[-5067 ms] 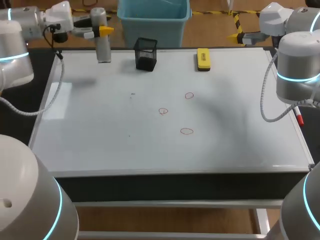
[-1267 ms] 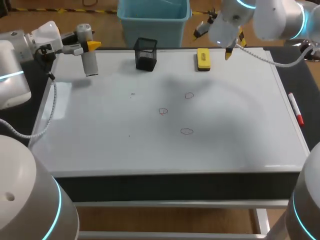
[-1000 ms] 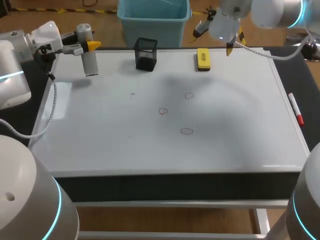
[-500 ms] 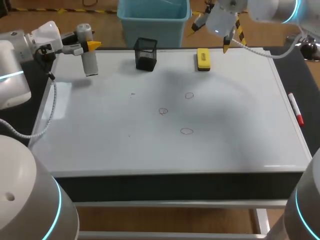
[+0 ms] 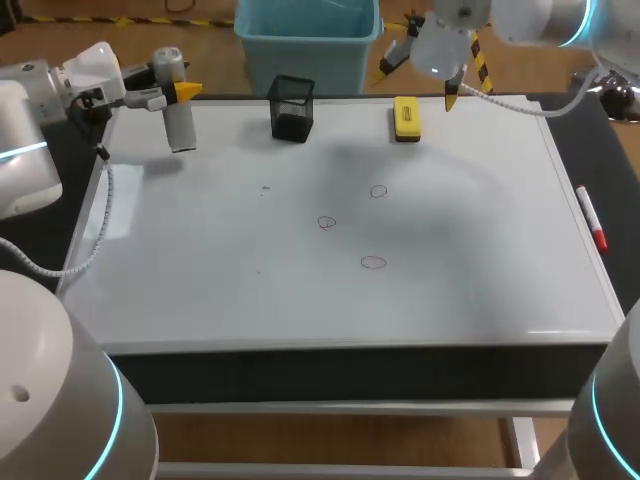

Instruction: Pick up the inspection probe, press it on each red-marked spot on the whiteboard one by one, put down the probe, pick up the eraser, and wipe off all the red marks.

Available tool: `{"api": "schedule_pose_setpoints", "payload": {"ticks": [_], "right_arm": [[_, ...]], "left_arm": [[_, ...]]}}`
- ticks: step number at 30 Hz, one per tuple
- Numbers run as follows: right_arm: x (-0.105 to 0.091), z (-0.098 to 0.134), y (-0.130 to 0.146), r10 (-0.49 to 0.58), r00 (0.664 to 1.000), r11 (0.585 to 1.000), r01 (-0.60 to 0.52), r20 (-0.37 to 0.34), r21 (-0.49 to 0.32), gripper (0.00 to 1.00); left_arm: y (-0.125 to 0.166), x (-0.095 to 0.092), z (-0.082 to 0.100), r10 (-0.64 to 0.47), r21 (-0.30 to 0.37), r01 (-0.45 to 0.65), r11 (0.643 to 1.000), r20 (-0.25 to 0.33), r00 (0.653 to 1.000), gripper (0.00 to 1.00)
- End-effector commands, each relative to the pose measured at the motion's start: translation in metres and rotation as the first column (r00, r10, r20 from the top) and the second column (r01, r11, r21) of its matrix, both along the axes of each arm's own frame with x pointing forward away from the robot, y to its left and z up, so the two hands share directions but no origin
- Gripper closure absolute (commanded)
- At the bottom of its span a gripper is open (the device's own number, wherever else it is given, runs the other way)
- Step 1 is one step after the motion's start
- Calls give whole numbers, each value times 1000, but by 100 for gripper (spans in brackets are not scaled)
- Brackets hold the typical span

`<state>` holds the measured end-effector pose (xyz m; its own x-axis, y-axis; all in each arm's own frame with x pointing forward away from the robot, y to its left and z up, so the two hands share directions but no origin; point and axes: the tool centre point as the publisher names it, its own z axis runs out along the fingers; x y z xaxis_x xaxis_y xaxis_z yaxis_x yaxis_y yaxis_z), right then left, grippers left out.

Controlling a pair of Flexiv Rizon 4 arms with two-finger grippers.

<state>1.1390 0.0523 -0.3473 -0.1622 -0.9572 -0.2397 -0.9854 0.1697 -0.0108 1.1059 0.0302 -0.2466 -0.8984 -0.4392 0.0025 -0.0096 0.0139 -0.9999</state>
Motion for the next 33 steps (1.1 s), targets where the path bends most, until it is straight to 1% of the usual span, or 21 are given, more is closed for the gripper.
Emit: {"api": "schedule_pose_setpoints", "payload": {"ticks": [1,2,4,6,8,10,17,27,33], "right_arm": [[25,-16,15,90,994,992,-95,-58,-86,0],[26,-20,15,107,992,987,-114,-63,-116,0],[27,-27,16,152,986,980,-160,-69,-119,0],[30,-34,15,170,982,973,-181,-82,-143,0],[32,-41,14,183,978,969,-197,-101,-150,0],[34,-46,13,193,976,963,-209,-106,-173,0],[37,-60,9,180,975,963,-201,-127,-180,0],[33,-72,3,161,977,966,-185,-138,-182,0],[33,-75,0,156,978,965,-181,-141,-190,0]], "left_arm": [[0,0,1,0,0,0,1000,1,1000,100],[0,0,1,0,0,0,1000,1,1000,100],[0,0,1,0,0,0,1000,1,1000,100],[0,0,1,0,0,0,1000,1,1000,100],[0,0,1,0,0,0,1000,1,1000,100],[0,0,1,0,0,0,1000,1,1000,100],[0,0,1,0,0,0,1000,1,1000,100],[0,0,1,0,0,0,1000,1,1000,100],[0,0,1,0,0,0,1000,1,1000,100]]}}
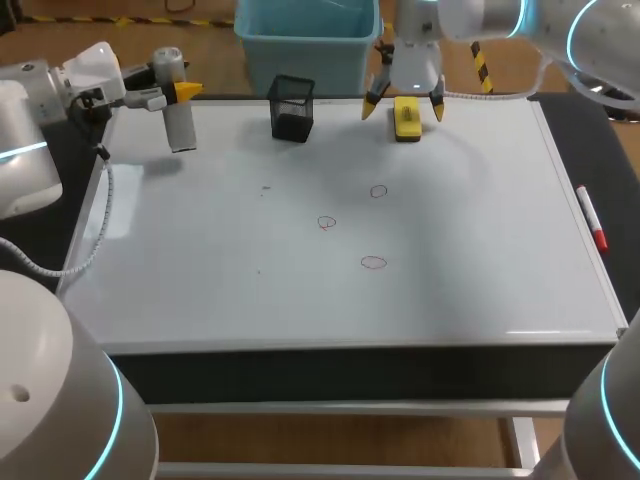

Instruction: Pick up the inspection probe, press it on each red-marked spot on the whiteboard one by one, put down the probe, pick up the eraser, and wipe off all the red marks.

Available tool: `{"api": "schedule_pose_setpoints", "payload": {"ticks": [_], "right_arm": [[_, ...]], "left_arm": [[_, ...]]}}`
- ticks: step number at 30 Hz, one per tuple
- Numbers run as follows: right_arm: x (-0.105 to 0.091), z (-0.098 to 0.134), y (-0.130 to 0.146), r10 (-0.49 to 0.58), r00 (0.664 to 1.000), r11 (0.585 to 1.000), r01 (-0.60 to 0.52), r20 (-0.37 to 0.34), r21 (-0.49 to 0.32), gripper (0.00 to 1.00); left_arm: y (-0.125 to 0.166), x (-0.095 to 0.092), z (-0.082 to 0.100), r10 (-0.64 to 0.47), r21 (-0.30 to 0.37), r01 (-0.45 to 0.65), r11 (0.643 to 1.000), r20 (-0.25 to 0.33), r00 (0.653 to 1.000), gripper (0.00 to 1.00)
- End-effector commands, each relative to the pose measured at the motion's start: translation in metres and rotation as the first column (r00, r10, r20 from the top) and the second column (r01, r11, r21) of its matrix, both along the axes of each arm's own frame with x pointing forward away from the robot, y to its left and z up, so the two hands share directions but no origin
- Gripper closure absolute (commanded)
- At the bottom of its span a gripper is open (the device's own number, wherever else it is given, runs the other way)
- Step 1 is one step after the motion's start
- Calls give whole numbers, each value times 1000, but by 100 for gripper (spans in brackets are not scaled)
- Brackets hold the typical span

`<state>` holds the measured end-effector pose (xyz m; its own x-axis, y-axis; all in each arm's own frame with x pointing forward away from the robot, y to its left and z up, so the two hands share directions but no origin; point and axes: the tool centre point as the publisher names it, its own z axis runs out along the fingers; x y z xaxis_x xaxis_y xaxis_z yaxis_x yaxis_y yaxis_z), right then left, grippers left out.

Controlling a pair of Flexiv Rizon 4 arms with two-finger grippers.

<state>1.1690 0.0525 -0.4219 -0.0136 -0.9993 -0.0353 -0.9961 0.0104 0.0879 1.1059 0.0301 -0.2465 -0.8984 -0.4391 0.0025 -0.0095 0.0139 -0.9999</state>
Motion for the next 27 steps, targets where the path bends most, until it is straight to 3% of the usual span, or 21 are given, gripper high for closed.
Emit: {"api": "schedule_pose_setpoints", "payload": {"ticks": [1,6,7,10,12,14,21,27], "right_arm": [[4,-1,0,2,1000,1000,-2,-8,-8,0],[3,-2,-1,4,1000,1000,-4,-6,-12,0],[3,-2,-1,4,1000,1000,-4,-5,-13,8],[2,-2,-2,4,1000,1000,-4,-4,-15,54],[1,-1,-3,4,1000,1000,-4,-2,-17,72],[0,0,-3,2,1000,1000,-2,1,-17,100],[-3,2,-7,-4,1000,1000,4,6,-20,100],[-9,16,-8,-8,1000,1000,8,23,-20,100]], "left_arm": [[0,0,1,0,-1,0,1000,1,1000,100],[0,0,1,0,-1,0,1000,1,1000,100],[0,0,1,0,-1,0,1000,1,1000,100],[0,0,1,0,-1,0,1000,1,1000,100],[0,0,1,0,-1,0,1000,1,1000,100],[0,0,1,0,-1,0,1000,1,1000,100],[0,0,1,0,-1,0,1000,1,1000,100],[0,0,1,0,-1,0,1000,1,1000,100]]}}
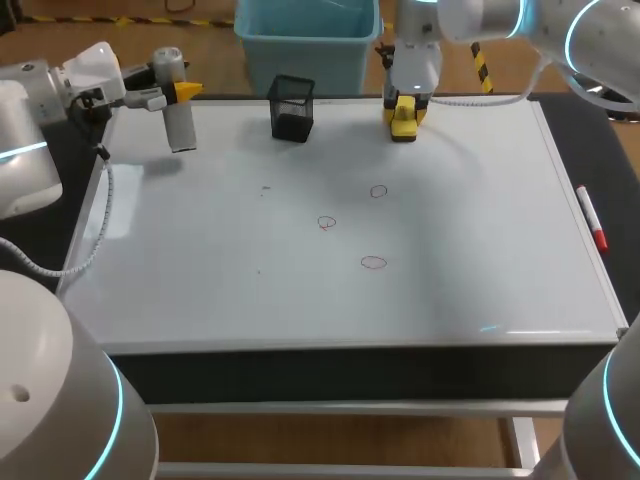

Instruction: Pick up the inspection probe, press it on each red-marked spot on the whiteboard one by one, put down the probe, pick up the eraser, and wipe off all the red marks.

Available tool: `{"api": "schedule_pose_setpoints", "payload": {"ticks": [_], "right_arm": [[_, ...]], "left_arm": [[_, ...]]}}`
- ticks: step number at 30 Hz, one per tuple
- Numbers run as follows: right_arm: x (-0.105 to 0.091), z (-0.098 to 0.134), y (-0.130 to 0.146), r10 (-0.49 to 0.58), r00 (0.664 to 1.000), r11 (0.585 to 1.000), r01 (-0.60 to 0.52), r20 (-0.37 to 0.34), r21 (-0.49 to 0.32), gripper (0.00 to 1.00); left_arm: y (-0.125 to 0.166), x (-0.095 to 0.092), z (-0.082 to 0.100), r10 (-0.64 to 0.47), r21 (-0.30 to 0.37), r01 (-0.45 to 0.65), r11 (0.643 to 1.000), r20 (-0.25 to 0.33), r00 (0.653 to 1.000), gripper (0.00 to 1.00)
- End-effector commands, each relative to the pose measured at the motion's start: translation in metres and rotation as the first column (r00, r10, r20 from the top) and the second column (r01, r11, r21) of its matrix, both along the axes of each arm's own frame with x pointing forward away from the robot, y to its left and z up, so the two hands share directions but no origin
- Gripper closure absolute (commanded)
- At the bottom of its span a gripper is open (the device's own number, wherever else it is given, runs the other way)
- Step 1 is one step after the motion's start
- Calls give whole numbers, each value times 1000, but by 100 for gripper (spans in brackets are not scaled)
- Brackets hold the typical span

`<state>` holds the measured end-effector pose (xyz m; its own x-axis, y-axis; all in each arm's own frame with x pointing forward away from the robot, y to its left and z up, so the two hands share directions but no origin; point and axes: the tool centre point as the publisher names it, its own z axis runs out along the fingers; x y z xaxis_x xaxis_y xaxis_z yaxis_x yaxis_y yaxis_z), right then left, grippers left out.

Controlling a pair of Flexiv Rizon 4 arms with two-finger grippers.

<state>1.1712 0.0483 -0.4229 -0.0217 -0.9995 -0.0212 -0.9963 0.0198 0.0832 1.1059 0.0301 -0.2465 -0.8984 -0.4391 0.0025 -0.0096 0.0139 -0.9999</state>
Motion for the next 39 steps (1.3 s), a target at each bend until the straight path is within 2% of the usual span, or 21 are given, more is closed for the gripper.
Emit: {"api": "schedule_pose_setpoints", "payload": {"ticks": [1,6,11,17,25,39], "right_arm": [[-12,20,-5,0,1000,1000,0,20,-6,100],[-20,38,-18,-11,999,1000,11,40,1,100],[-31,46,-39,-41,998,999,41,48,2,100],[-46,47,-72,-108,993,994,108,44,0,100],[-66,48,-116,-189,979,982,188,80,10,100],[-96,43,-168,-297,951,955,297,87,7,100]], "left_arm": [[0,0,1,0,-1,0,1000,1,1000,100],[0,0,1,0,-1,0,1000,1,1000,100],[0,0,1,0,-1,0,1000,1,1000,100],[0,0,1,0,-1,0,1000,1,1000,100],[0,0,1,0,-1,0,1000,1,1000,100],[0,0,1,0,-1,0,1000,1,1000,100]]}}
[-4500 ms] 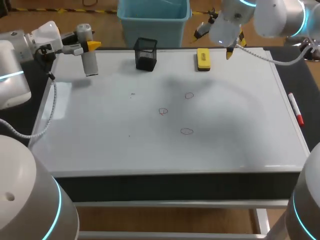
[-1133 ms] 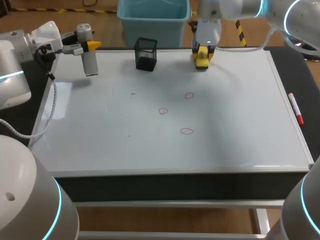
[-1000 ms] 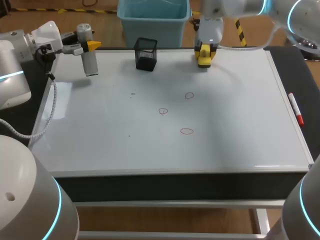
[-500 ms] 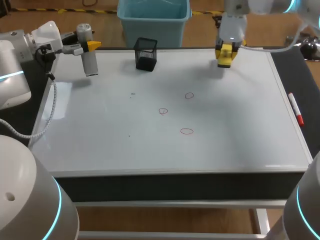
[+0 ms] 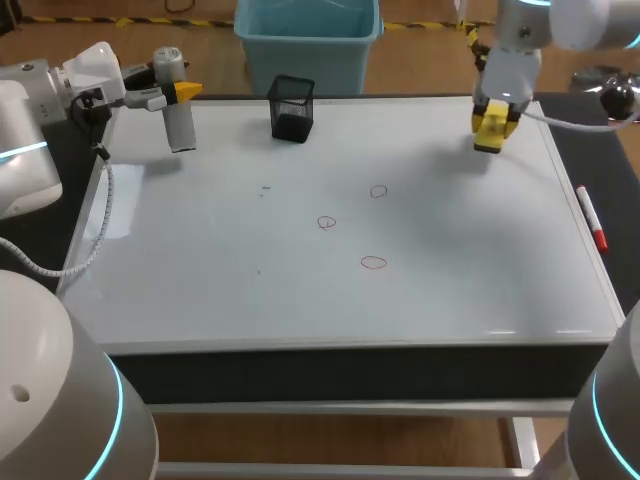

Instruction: Pick up the inspection probe, press it on each red-marked spot on the whiteboard one by one, put down the probe, pick up the eraser, and wipe off all the red marks.

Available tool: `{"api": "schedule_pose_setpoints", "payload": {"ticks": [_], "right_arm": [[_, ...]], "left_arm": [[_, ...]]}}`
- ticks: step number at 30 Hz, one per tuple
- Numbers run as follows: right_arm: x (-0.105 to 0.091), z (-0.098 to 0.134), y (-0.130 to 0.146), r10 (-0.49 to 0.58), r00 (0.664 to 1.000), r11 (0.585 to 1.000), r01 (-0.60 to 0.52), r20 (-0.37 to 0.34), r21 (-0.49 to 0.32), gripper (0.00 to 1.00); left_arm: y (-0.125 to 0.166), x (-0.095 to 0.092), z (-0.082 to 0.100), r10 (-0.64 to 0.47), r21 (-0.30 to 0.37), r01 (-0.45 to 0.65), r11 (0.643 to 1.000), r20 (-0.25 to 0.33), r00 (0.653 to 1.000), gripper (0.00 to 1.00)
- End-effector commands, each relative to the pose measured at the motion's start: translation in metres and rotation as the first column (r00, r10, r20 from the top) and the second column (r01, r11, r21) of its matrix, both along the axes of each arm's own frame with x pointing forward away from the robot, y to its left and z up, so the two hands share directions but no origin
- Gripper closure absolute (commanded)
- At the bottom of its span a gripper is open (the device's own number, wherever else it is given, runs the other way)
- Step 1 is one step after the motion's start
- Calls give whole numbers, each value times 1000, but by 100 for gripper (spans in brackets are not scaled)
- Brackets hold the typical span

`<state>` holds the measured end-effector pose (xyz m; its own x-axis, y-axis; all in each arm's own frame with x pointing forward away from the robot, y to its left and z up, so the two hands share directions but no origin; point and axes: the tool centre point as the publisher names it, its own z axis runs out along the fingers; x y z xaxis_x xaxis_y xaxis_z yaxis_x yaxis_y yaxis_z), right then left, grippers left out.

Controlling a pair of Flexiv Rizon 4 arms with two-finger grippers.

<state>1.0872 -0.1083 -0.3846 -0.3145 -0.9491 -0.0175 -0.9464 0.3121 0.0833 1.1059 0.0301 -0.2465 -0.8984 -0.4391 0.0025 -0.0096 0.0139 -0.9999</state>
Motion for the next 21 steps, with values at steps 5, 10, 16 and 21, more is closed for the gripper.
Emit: {"api": "schedule_pose_setpoints", "payload": {"ticks": [5,10,16,21], "right_arm": [[-20,4,-22,-19,996,1000,21,82,-20,100],[-31,4,-22,-30,998,999,31,62,-19,100],[-32,4,-25,-39,997,999,40,61,-17,100],[-32,4,-25,-39,997,999,40,61,-17,100]], "left_arm": [[0,0,1,0,-1,0,1000,1,1000,100],[0,0,1,0,-1,0,1000,1,1000,100],[0,0,1,0,-1,0,1000,1,1000,100],[0,0,1,0,-1,0,1000,1,1000,100]]}}
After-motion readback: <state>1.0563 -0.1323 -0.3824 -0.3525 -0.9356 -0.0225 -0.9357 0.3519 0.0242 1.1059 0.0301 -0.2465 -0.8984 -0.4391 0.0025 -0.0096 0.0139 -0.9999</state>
